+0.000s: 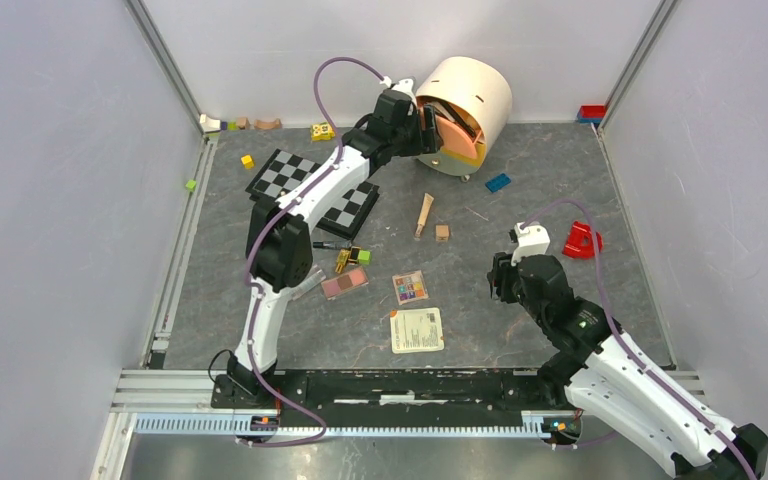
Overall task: Organize the makeup
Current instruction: Close the drawer in the storage box.
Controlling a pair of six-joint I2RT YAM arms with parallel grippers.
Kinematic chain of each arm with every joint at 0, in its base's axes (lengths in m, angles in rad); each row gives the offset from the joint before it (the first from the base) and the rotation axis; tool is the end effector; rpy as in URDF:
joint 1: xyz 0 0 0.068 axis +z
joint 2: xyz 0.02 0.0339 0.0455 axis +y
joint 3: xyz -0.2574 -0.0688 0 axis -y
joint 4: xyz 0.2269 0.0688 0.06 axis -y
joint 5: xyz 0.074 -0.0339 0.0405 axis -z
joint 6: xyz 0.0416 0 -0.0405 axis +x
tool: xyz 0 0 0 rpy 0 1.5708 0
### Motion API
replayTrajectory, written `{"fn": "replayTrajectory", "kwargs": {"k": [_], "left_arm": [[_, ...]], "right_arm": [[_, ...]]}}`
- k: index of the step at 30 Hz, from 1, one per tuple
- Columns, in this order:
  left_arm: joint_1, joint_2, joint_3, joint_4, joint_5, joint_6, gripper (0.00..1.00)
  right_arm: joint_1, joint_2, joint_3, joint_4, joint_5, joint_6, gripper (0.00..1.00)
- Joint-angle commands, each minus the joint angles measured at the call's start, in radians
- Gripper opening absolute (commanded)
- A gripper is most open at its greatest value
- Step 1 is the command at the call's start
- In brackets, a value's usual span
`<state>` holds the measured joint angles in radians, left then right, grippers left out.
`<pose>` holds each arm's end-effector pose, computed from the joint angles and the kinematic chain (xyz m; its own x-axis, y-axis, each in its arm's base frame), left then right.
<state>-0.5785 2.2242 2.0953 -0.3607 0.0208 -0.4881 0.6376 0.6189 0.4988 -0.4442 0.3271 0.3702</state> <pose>0.4276 -0.2802 0.2939 -0.6113 -0.1607 -0.7749 0.3117 0.8511 -0.4225 0.1193 0.0718 0.2346 -0.5257 0.0370 -0.8499 -0.1667 0.9752 0.1455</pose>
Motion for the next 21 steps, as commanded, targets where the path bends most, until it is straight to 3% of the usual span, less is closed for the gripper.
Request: {"fn": "replayTrajectory", "kwargs": {"k": [1, 21], "left_arm": [[-0.004, 0.014, 0.055, 0.063, 0.013, 0.019, 0.77], [-0.003, 0.118, 0.191, 0.157, 0.009, -0.05, 0.78]], "right_arm": [[0.003, -0.009, 0.03, -0.016, 0.011, 0.013, 0.53], [0.004, -0.051, 0.057, -0.085, 0.023, 0.04, 0.53]]}}
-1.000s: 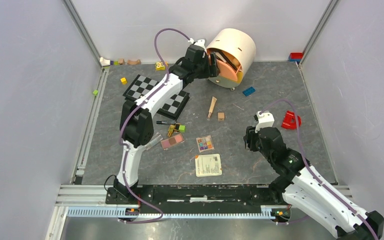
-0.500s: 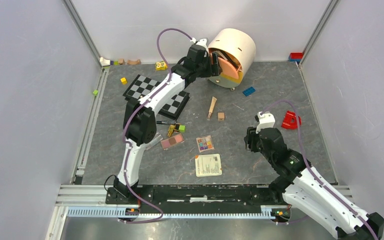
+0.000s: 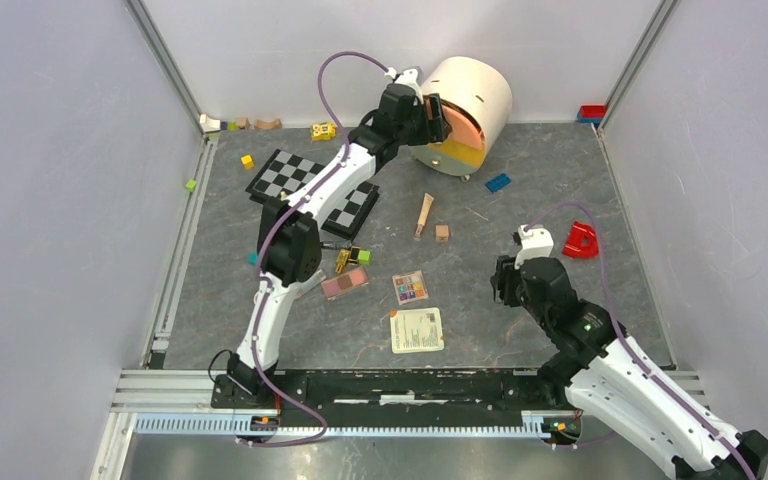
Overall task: Organize the makeup
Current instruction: Close the drawer in the storage box.
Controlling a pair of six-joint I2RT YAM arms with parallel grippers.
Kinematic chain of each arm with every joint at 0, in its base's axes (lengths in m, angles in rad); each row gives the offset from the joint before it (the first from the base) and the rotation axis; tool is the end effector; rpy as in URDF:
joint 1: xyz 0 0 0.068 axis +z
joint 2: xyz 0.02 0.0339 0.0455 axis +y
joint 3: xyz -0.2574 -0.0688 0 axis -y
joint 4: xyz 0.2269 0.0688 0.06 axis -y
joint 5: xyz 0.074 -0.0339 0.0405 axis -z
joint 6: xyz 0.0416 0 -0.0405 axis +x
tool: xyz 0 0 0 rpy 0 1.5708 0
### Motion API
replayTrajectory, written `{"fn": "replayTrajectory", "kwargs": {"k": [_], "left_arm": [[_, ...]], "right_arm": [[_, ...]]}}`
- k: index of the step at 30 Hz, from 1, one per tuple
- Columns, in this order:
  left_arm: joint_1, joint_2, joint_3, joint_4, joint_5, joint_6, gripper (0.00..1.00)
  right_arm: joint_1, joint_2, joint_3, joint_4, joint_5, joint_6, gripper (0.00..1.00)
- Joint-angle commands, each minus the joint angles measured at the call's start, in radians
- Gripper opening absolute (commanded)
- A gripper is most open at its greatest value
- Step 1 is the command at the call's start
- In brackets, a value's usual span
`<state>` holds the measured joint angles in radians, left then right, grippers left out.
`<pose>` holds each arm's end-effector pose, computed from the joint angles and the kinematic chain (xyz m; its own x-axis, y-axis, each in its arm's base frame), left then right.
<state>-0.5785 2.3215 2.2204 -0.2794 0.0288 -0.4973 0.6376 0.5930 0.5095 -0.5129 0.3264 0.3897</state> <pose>0.4470 -0.2934 0.2956 -0.5447 -0.2138 -0.8109 0.3517 0.8196 -0.4523 0.1136 0.0676 0.2345 -0.5507 0.0399 -0.8337 -0.1529 0.9771 0.1477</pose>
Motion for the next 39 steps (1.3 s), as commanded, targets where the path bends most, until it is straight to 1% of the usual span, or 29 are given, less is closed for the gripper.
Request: {"fn": "replayTrajectory", "kwargs": {"k": [1, 6, 16, 31, 39], "left_arm": [[-0.003, 0.026, 0.07, 0.078, 0.002, -0.042, 0.78], [-0.003, 0.034, 0.073, 0.11, 0.011, -0.043, 0.83], [-0.003, 0.048, 0.082, 0.124, 0.026, -0.037, 1.0], [-0.001, 0.055, 0.081, 0.079, 0.043, -0.008, 1.0], [-0.001, 0.03, -0.009, 0.128, 0.07, -0.007, 1.0]], "right_arm": [[0.004, -0.033, 0.043, -0.018, 0.029, 0.022, 0.53], [0.004, -0.058, 0.037, -0.032, 0.039, 0.025, 0.53], [0.003, -0.068, 0.034, -0.047, 0.05, 0.022, 0.53], [0.004, -0.058, 0.031, -0.044, 0.045, 0.027, 0.53], [0.004, -0.057, 0.027, -0.044, 0.045, 0.031, 0.53]]}}
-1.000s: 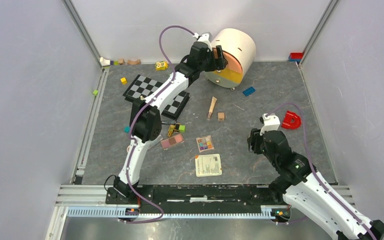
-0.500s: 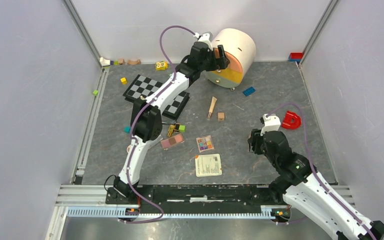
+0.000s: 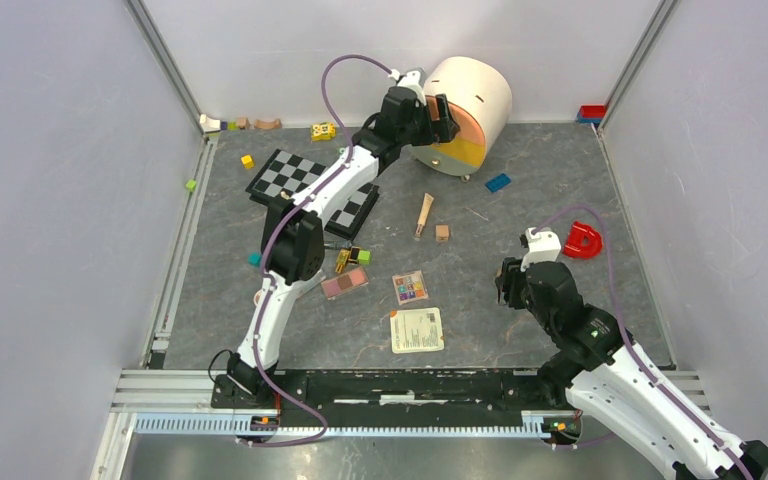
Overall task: Organize the makeup
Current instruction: Close the drawer in the storage box.
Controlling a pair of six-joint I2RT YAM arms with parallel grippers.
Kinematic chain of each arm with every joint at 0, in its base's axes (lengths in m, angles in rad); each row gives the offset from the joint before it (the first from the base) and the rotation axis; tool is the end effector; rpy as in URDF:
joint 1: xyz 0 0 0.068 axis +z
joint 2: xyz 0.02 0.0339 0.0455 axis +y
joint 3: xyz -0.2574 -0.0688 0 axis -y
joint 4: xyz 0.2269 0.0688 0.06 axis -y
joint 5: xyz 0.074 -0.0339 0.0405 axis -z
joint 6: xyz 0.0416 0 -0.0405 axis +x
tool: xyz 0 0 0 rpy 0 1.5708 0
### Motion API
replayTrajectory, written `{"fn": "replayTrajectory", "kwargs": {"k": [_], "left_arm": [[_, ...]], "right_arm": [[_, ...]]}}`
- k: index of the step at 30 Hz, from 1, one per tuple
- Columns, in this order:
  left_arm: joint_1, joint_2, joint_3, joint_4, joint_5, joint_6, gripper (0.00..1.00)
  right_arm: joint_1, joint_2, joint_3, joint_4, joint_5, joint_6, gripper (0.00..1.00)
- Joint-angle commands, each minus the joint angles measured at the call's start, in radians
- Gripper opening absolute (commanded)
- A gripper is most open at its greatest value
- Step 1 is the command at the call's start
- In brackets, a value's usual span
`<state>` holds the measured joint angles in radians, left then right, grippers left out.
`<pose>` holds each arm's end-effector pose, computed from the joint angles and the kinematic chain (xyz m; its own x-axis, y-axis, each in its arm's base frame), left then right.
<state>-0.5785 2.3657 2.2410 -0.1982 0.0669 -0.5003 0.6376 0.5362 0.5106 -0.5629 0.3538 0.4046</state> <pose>0.4555 -0.3008 0.2884 -0.5203 -0.2319 -0.8219 0.3978 0.7858 -0.4735 0.1059 0.0605 0.2364 -0.5387 0.0605 -0.8403 -0.1249 0.9807 0.1506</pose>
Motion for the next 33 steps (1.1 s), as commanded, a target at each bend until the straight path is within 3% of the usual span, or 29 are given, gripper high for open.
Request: {"fn": "replayTrajectory", "kwargs": {"k": [1, 21, 24, 30, 33], "left_arm": [[-0.001, -0.016, -0.036, 0.053, 0.034, -0.005, 1.0], [0.0, 0.054, 0.116, -0.05, -0.094, -0.112, 1.0], [0.0, 0.033, 0.075, -0.036, -0.082, -0.104, 1.0], [0.0, -0.08, -0.179, 0.116, -0.042, -0.075, 1.0], [-0.001, -0.074, -0.188, 0.119, -0.028, -0.065, 1.0]], "right_arm": [[0.004, 0.0, 0.025, 0.006, 0.019, 0.016, 0.53], [0.003, -0.007, 0.026, -0.004, 0.015, 0.02, 0.53], [0.004, -0.007, 0.026, -0.003, 0.014, 0.02, 0.54], [0.004, -0.005, 0.02, 0.004, 0.013, 0.022, 0.53], [0.004, 0.005, 0.017, 0.013, -0.001, 0.02, 0.54]]}}
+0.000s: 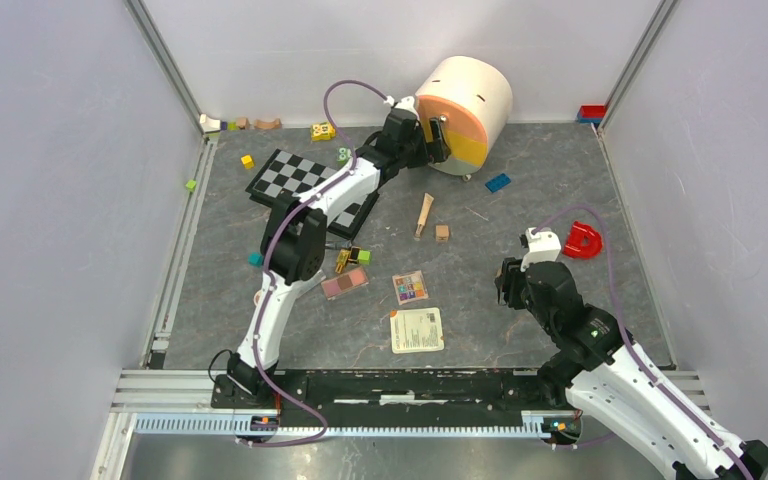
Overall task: Organize the makeup
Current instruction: Close the drawer in the storage box, then open the drawer in the storage box.
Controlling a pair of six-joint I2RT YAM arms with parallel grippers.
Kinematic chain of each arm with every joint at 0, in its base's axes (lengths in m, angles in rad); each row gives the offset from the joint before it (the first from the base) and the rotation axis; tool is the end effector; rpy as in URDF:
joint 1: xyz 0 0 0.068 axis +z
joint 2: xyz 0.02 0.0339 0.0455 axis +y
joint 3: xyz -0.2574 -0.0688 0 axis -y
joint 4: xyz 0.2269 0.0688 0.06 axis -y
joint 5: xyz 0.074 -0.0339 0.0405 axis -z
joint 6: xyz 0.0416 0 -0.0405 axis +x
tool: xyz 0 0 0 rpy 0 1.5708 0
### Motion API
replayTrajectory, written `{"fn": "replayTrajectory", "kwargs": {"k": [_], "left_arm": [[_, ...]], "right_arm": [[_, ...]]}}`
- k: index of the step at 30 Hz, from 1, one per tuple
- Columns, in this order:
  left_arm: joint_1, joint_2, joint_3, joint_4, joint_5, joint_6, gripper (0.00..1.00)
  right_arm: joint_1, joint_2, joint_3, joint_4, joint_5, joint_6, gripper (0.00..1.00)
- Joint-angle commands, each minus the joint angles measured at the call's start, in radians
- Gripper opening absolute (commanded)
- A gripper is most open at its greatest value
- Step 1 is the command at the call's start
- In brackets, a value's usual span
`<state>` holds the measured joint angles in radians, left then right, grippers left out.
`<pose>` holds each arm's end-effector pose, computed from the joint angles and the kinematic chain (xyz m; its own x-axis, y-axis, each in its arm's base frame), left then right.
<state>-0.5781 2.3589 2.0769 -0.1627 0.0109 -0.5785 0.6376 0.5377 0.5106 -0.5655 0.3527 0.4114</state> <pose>0.4533 -0.2963 0.2398 -0.6049 -0.2581 -0.7533 0.2674 0.8252 -0.4975 0.1059 0.0606 0.2360 -0.5427 0.0650 -0.8374 -0.1215 0.9804 0.1549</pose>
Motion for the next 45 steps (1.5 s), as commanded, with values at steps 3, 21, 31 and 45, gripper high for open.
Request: {"fn": "replayTrajectory", "kwargs": {"k": [3, 21, 31, 45], "left_arm": [[0.001, -0.043, -0.007, 0.083, 0.041, 0.009, 1.0], [0.043, 0.059, 0.068, 0.159, 0.152, -0.122, 0.72], [0.045, 0.107, 0.112, 0.186, 0.178, -0.16, 0.64], [0.045, 0.098, 0.103, 0.207, 0.21, -0.176, 0.3]], "right_arm": [[0.004, 0.009, 0.02, 0.013, -0.003, 0.014, 0.53], [0.003, -0.016, 0.008, -0.005, 0.014, 0.02, 0.54], [0.004, -0.025, 0.005, -0.013, 0.018, 0.019, 0.54], [0.004, -0.019, -0.001, -0.007, 0.013, 0.018, 0.54]]}}
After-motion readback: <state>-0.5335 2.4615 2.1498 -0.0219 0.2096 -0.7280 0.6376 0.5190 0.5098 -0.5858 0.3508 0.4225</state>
